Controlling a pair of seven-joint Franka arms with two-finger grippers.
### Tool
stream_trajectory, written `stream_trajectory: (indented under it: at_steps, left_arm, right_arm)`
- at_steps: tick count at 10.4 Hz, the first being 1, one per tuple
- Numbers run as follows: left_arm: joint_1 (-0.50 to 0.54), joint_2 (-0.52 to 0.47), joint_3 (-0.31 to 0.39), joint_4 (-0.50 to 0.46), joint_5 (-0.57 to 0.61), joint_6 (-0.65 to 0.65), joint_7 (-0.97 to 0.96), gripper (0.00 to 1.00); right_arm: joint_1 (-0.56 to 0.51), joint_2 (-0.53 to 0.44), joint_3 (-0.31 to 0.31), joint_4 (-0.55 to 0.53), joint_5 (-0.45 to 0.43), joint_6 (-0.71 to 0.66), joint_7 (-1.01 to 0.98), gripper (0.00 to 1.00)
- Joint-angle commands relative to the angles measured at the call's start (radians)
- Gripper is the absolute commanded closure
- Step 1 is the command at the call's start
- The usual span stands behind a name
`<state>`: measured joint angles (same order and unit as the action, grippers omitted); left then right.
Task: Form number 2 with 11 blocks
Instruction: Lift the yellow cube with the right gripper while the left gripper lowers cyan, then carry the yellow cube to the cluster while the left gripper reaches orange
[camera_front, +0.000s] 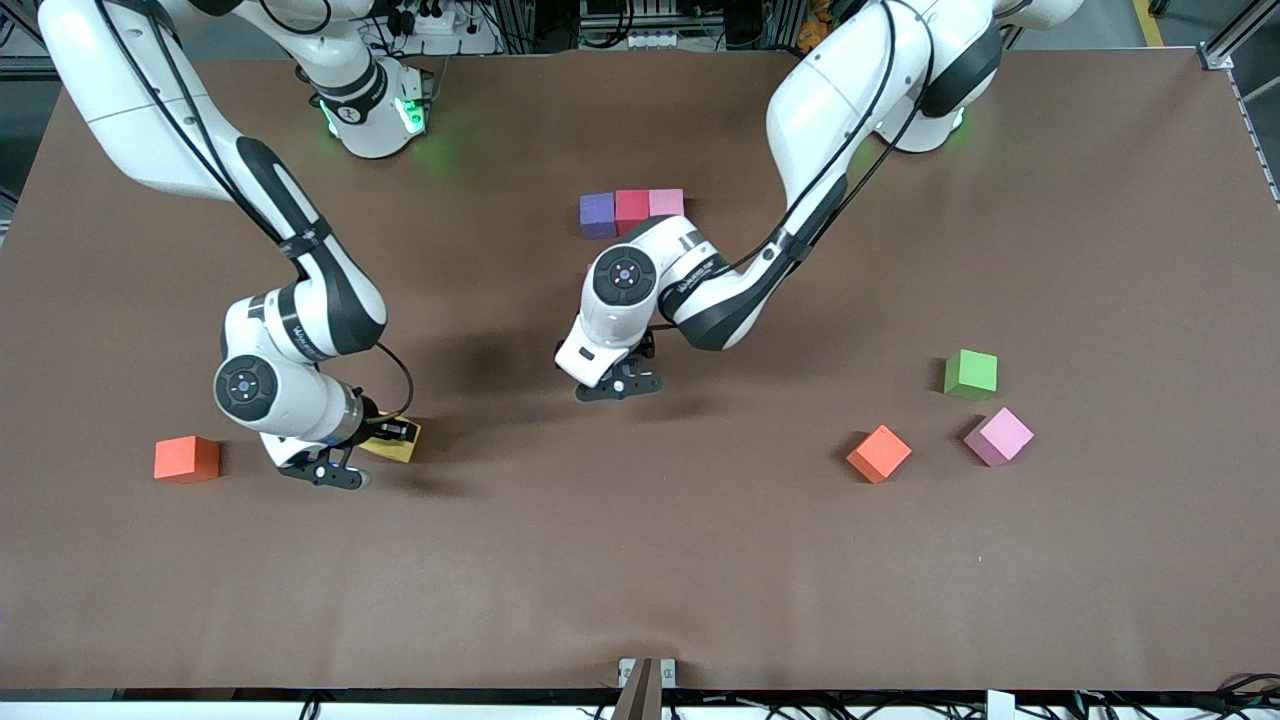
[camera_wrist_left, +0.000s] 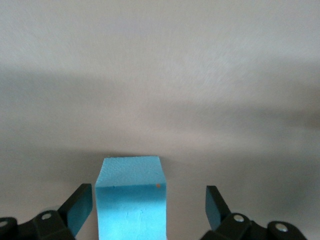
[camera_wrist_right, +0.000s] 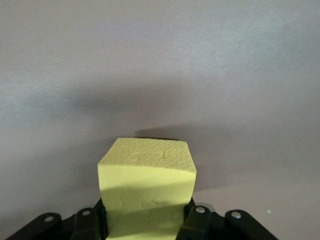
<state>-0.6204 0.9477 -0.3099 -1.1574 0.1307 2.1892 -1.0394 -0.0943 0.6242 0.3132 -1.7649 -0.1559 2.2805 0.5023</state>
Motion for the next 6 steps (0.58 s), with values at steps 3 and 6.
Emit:
stream_trajectory:
  at_steps: [3,6]
  left_arm:
    - [0.157,-0.215,-0.005,-0.161,-0.006,-0.084,0.053,0.0]
    - [0.252,-0.265,0.002,-0.18,-0.005,-0.302,0.1,0.0]
  right_arm:
    - [0.004,-0.055,0.142,0.014,-0.001,-0.137,0.245,1.0]
    - [0.002,-0.06,0.301,0.076,-0.001,-0.239,0.521,1.0]
